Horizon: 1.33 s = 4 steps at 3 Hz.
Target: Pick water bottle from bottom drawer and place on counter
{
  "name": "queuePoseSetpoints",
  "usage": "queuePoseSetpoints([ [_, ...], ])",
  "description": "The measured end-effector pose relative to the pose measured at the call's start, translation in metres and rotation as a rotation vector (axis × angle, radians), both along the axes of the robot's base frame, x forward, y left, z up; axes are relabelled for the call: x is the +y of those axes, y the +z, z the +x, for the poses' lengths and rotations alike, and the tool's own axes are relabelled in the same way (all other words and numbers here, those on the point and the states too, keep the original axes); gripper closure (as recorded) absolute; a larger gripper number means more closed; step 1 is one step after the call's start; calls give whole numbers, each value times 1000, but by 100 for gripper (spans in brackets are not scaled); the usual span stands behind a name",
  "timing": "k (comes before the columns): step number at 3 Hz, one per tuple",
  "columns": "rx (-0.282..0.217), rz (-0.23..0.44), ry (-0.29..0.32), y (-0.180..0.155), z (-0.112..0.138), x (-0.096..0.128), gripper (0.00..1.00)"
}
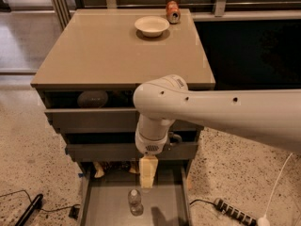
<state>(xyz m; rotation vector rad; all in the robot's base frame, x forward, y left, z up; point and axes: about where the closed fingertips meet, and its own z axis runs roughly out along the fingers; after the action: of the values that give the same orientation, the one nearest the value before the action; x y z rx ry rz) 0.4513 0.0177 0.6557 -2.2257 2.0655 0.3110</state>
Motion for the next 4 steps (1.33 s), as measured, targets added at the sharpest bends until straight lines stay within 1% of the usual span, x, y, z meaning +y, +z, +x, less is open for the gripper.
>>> queuePoseSetpoints([
  [1, 4, -2, -30, 2, 2, -5, 0],
  [2, 4, 0, -23, 2, 1, -4, 0],
  [3, -57, -69, -68, -11, 6, -5, 0],
  [4, -111, -123, -123, -24, 14, -8, 0],
])
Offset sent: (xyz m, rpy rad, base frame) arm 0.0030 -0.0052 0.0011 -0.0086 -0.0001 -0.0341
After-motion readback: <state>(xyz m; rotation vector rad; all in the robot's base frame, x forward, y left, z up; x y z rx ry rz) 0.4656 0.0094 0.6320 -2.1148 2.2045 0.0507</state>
